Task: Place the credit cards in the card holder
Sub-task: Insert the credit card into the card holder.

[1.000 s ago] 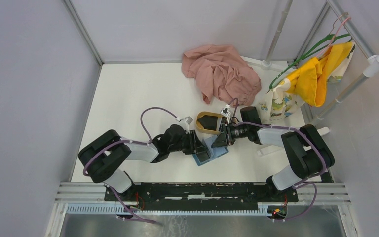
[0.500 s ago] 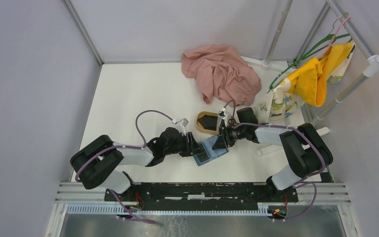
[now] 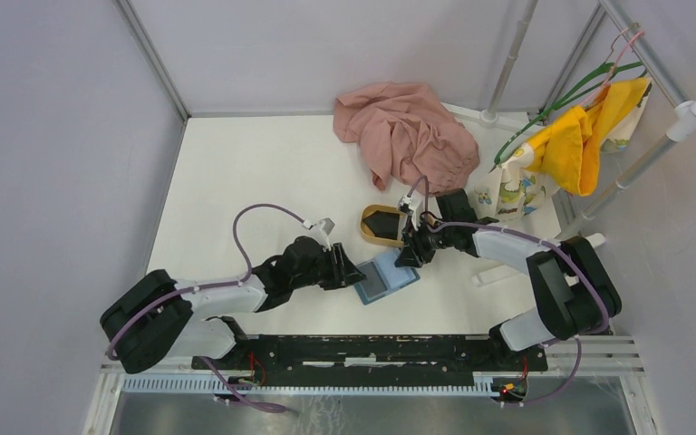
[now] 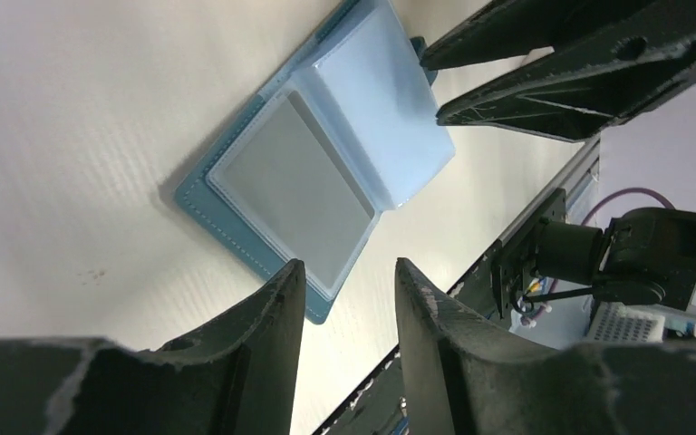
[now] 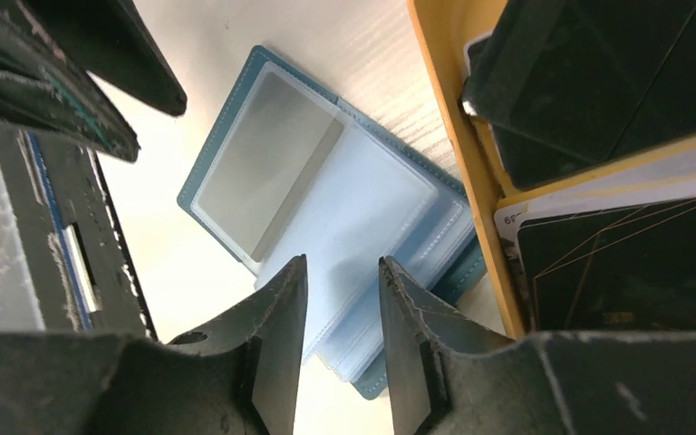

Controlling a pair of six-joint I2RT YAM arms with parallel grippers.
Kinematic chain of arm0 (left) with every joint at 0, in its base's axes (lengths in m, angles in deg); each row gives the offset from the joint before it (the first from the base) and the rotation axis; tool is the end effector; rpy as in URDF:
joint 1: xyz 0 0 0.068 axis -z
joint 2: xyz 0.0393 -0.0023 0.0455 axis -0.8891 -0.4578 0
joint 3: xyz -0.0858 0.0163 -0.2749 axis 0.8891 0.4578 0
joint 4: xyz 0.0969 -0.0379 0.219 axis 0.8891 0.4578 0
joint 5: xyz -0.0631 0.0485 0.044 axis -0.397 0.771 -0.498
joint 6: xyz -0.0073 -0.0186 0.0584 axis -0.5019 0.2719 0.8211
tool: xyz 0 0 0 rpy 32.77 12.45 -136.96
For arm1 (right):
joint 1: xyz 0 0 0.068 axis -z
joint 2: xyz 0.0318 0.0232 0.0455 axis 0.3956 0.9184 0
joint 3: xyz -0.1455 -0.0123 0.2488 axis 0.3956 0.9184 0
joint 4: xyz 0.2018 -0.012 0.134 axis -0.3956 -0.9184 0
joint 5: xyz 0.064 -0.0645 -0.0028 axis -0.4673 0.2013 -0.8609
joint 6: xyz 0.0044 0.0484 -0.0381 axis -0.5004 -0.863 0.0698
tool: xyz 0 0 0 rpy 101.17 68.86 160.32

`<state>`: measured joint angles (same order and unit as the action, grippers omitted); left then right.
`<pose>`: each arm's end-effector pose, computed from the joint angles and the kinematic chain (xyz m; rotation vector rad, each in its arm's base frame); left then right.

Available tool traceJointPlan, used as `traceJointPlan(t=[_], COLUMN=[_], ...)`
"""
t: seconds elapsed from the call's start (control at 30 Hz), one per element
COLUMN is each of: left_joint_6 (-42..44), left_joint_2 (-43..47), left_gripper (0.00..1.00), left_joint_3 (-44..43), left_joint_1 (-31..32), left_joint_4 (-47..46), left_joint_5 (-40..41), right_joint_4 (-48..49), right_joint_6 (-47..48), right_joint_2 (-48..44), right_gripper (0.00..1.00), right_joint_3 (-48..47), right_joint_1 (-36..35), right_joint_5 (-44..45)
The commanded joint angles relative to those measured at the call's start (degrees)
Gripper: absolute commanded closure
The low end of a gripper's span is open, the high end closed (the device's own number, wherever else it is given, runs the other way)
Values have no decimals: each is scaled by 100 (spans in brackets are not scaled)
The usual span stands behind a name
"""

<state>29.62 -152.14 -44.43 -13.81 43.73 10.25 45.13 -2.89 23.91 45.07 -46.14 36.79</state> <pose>0.1434 -0.1752 0.1778 0.0085 2.3658 -1.1395 0.2254 0.1308 0.1769 -0.9300 2.2583 1.1095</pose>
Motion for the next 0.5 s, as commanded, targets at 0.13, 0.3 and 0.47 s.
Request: traceJointPlan(t=[0.13,0.3,0.47], left_joint_6=[551,1232,1447], left_joint_2=[761,326,-198], left_gripper=[54,55,48], left_joint_3=[-351,-1048,-1473], left_joint_1=[36,-17,-293], left_joint_4=[1008,1094,765], left_joint_5=[819,1290,1226], right_joint_4=[-475,485,814], right_joint_6=[2320,2713,602], right_joint_2=[-1013,-1320,-13], right_gripper=[54,7,13], right_joint_3=[-377,-406,-1482], right_joint_1=[-19,-29,-23], right_joint_5=[431,462,-17])
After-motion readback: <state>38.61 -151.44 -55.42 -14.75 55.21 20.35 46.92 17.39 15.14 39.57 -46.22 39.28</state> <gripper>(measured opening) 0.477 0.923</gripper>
